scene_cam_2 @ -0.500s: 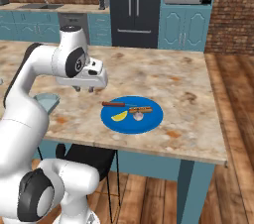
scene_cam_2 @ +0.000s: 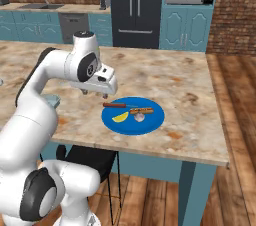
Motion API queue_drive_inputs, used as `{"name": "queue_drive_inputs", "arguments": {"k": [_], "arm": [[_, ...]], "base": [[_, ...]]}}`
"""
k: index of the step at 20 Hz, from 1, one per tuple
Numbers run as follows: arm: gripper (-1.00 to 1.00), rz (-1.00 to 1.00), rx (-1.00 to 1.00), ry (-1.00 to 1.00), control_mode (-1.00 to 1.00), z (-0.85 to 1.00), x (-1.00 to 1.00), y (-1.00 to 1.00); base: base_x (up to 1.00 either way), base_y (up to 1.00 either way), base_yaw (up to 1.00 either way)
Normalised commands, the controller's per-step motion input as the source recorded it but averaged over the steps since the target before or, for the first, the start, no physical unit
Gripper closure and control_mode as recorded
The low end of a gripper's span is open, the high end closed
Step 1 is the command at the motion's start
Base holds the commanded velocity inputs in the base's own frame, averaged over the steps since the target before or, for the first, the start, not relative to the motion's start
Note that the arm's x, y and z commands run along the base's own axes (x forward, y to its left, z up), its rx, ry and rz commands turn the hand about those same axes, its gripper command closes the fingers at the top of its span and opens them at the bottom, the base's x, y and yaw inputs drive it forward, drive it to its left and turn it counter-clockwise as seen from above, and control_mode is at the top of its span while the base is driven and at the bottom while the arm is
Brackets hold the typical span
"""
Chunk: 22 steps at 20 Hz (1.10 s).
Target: Place one cooked food and one vegetable from the large plate to each tupperware container.
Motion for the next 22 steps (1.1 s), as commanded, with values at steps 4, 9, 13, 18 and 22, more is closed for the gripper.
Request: {"name": "queue_drive_inputs", "arguments": {"k": [4,9,13,18,22], "arm": [[-1.0,-0.38,0.08,0.0,-1.0,-0.67,0.64,-0.26],[-1.0,-0.33,0.05,0.0,-1.0,-0.65,0.66,-0.13],[-1.0,-0.13,0.0,0.02,-1.0,-0.73,0.45,-0.15],[-1.0,0.0,0.03,0.0,-1.0,-0.52,0.6,-0.02],[-1.0,0.0,0.0,0.05,-1.0,-0.39,0.35,-0.11]], "base": [[0.0,0.0,0.0],[0.0,0.0,0.0],[0.0,0.0,0.0],[0.0,0.0,0.0],[0.0,0.0,0.0]]}}
